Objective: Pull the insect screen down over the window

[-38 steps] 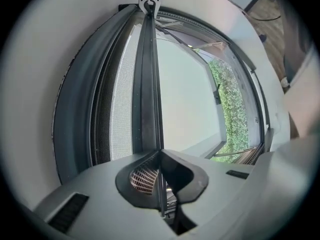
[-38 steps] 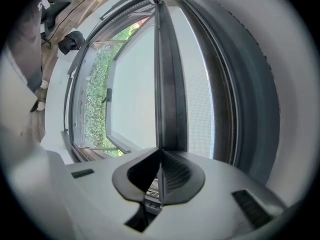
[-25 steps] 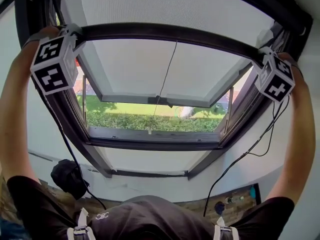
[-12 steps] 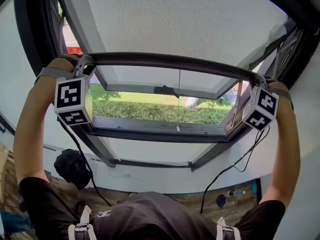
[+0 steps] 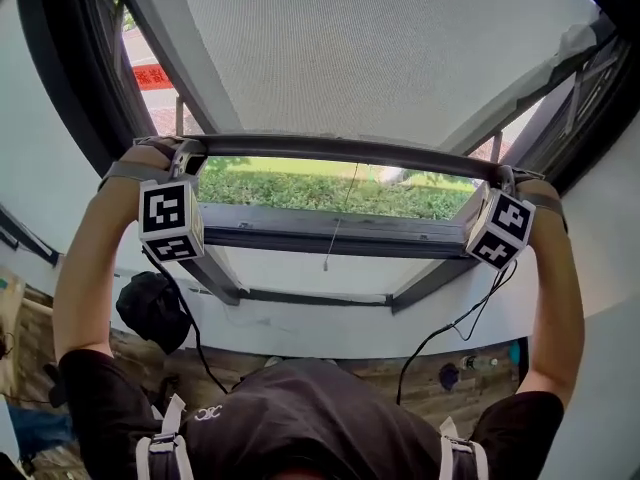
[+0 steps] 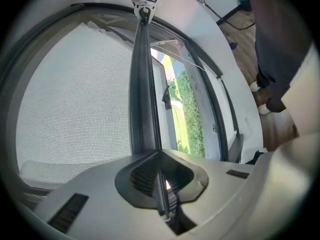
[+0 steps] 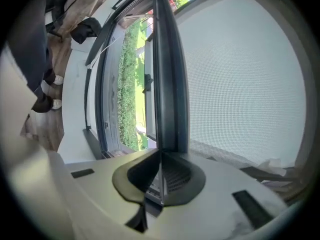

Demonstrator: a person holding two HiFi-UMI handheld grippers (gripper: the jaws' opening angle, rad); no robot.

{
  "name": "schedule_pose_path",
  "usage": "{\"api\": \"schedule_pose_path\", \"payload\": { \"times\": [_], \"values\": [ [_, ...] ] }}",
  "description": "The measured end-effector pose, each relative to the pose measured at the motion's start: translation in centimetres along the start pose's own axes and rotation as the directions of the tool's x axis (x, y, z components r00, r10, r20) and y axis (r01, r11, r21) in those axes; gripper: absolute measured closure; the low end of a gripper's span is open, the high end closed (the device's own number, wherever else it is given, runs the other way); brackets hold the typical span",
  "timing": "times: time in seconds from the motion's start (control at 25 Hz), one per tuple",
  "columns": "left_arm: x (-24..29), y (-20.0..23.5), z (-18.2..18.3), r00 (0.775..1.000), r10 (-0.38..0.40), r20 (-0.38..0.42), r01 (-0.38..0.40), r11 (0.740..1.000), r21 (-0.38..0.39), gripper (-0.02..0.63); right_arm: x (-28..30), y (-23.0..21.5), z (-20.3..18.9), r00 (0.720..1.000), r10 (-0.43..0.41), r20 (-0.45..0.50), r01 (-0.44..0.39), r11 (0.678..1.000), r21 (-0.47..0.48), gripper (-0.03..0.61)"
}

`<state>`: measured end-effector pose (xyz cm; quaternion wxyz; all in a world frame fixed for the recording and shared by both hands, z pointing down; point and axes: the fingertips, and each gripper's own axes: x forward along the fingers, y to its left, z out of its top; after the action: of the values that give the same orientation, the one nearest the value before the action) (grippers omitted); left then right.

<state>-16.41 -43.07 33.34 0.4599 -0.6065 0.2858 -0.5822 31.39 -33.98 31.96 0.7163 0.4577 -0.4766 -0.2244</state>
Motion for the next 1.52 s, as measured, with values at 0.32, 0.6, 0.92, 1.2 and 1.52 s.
{"api": "schedule_pose_path", "payload": {
  "times": [0.32,0.6,0.92,1.2,1.52],
  "values": [
    [4.0,-6.8,0.7,0.994,-0.112,-0.003,0.112,0.994,0.001,0.581,3.9,6.7,1.1,0.997,0.076,-0.018,-0.076,0.997,-0.013,0.558],
    [7.2,-13.8,1.5,0.984,-0.174,-0.032,0.174,0.985,0.011,0.580,7.4,13.5,1.9,0.992,0.127,-0.008,-0.127,0.992,-0.004,0.557],
    [11.5,-21.9,2.2,0.984,-0.174,-0.040,0.175,0.984,0.025,0.580,12.4,21.5,3.1,0.991,0.135,-0.011,-0.135,0.991,0.006,0.555],
    [13.7,-26.0,3.3,0.982,-0.190,-0.021,0.188,0.979,-0.085,0.583,14.2,26.2,3.3,0.974,0.218,-0.056,-0.219,0.976,-0.019,0.536],
    [14.9,-29.2,3.8,0.966,-0.258,-0.021,0.253,0.957,-0.144,0.584,15.3,29.9,3.4,0.950,0.296,-0.098,-0.299,0.954,-0.009,0.461]
  ]
}}
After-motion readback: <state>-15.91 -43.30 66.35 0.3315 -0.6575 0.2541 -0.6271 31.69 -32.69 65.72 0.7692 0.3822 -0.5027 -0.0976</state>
